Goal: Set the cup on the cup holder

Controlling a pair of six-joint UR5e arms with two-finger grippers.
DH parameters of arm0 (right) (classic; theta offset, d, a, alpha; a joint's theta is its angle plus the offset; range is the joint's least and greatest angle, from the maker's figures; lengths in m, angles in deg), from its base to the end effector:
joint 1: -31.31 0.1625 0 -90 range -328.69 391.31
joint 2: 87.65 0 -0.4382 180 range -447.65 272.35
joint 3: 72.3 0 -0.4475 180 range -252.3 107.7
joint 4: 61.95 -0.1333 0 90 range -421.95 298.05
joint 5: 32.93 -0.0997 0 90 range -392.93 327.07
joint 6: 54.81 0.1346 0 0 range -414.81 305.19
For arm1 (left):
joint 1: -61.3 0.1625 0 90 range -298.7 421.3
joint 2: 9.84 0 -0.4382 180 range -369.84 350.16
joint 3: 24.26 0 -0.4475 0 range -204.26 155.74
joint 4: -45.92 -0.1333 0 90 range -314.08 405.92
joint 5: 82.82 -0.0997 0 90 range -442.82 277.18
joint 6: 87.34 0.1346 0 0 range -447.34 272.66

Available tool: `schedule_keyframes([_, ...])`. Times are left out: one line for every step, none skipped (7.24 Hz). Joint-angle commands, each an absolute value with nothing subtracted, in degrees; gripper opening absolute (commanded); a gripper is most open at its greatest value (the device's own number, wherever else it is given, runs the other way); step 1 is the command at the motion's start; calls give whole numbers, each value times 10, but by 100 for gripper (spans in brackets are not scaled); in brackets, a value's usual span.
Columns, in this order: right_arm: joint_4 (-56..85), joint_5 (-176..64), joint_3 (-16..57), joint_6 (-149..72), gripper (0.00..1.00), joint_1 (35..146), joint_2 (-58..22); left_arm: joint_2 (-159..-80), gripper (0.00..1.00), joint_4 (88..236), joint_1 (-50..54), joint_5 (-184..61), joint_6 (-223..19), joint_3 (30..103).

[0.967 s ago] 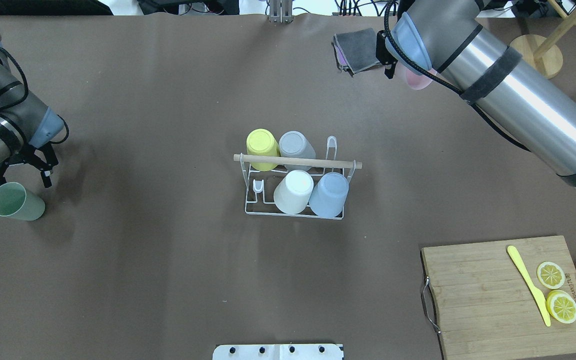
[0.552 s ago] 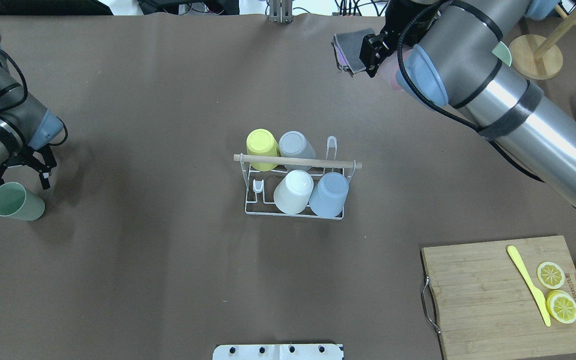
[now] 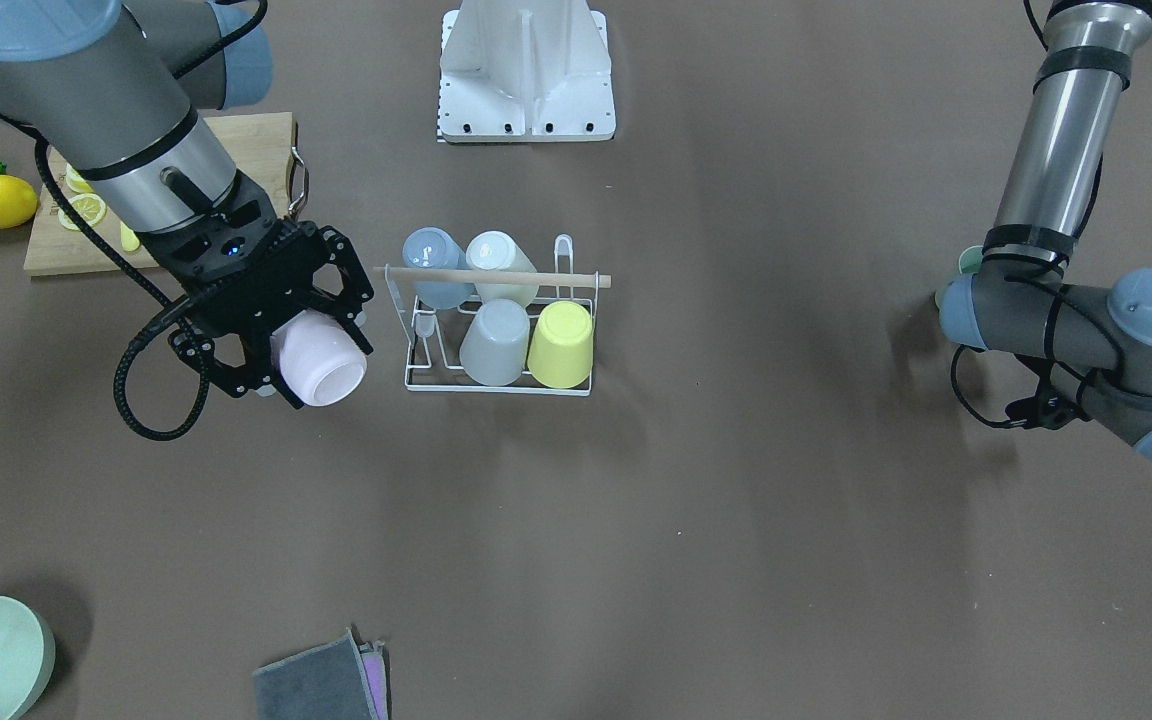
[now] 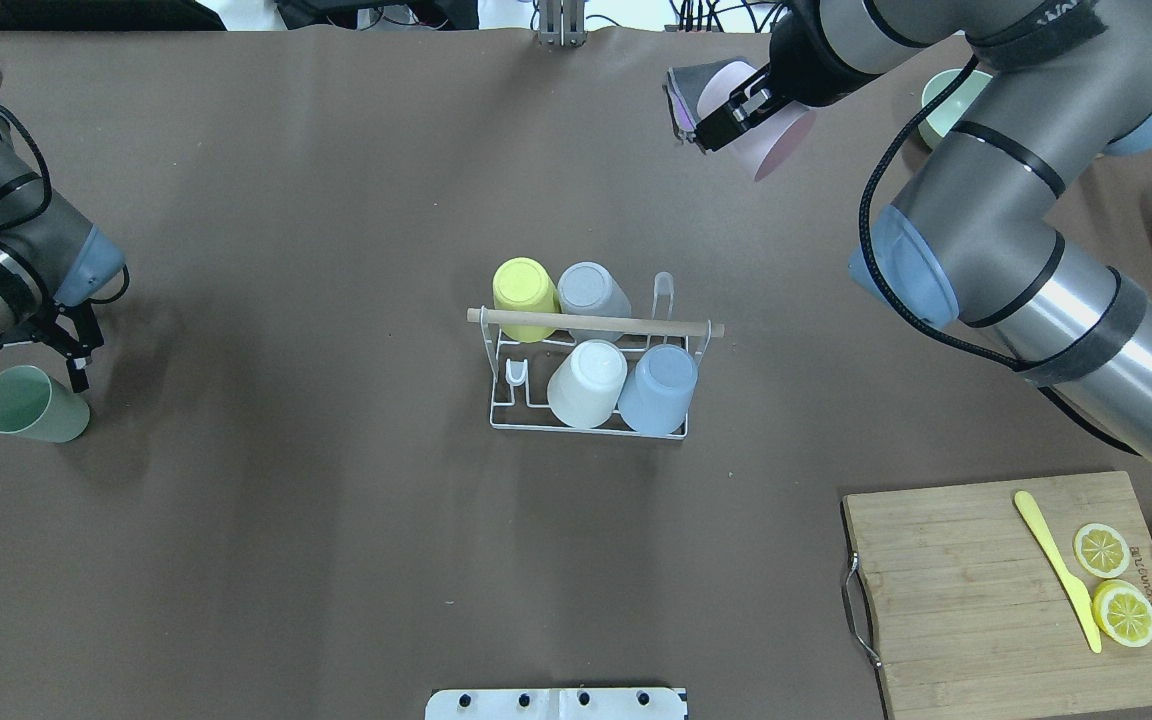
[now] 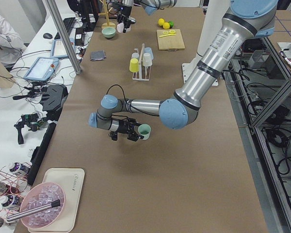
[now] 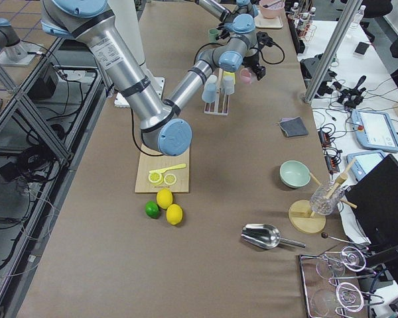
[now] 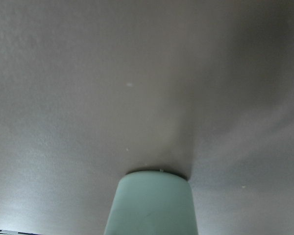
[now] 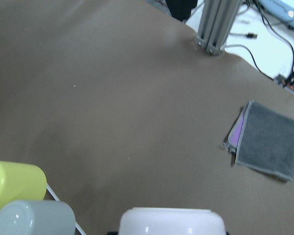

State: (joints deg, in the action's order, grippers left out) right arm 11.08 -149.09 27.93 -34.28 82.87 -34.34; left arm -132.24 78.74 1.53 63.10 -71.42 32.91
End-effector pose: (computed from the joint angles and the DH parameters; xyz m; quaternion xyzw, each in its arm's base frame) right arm -0.3896 -0.6098 0.1507 0.3541 -0.4208 -0.2469 0.7978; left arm 0.3195 -0.5916 0.6604 -0.4734 0.3546 0.0955 0.8006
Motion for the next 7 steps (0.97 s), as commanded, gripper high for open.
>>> schedule_keyframes([-64,-1410,261,-327,0,787,-327,-1310,97,787,24,632,-713,341])
schedule_keyframes([-137,-1401,242,-300,0,776,-318,-1310,97,789,28,633,-713,341])
schedule_keyframes([-201,-1386,225,-293,0,769,-318,-1310,97,789,29,633,-713,341])
schedule_keyframes([-290,-1375,206,-260,0,767,-309,-1310,94,789,29,633,-712,341])
schedule_keyframes([-369,-1370,182,-255,0,767,-291,-1309,68,787,31,633,-703,341])
schedule_keyframes([-479,-1359,135,-245,0,767,-276,-1309,58,786,31,633,-701,341])
schedule_keyframes([-568,-1358,84,-234,0,767,-276,-1306,50,786,32,633,-701,341])
